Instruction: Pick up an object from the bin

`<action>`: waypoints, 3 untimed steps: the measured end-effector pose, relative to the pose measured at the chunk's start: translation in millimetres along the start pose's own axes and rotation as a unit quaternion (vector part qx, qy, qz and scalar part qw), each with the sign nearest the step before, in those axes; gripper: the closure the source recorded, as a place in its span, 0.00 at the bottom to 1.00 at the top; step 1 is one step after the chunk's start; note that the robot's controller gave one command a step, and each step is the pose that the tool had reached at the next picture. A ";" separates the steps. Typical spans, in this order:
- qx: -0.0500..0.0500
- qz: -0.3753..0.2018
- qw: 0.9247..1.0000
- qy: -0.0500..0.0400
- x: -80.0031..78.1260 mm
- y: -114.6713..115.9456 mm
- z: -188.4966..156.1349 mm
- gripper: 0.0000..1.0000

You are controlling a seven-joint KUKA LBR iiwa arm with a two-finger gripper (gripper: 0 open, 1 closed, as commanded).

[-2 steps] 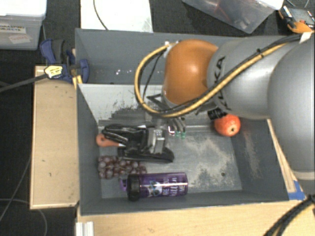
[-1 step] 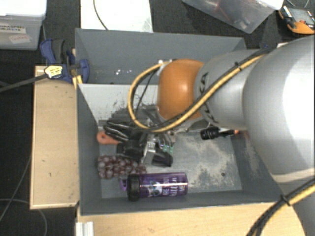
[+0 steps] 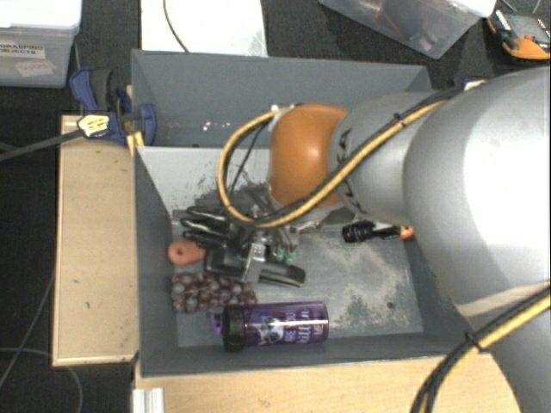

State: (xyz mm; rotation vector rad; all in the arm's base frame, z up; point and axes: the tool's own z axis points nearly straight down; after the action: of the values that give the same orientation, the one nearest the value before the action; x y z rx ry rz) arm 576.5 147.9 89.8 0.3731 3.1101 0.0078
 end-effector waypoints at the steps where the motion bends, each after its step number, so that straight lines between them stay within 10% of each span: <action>1: -0.002 0.081 0.997 0.001 5.4 -5.3 18.4 0.00; 2: 0.000 0.023 1.000 0.000 -1.4 -3.4 -75.3 0.00; 3: -0.002 0.055 0.998 0.000 0.8 -11.2 -88.8 0.00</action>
Offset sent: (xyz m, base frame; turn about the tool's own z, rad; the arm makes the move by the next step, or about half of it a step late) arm 0.0033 -0.0024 0.1218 -0.0097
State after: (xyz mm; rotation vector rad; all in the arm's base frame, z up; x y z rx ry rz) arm 572.2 136.9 178.6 0.5441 3.0842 0.0154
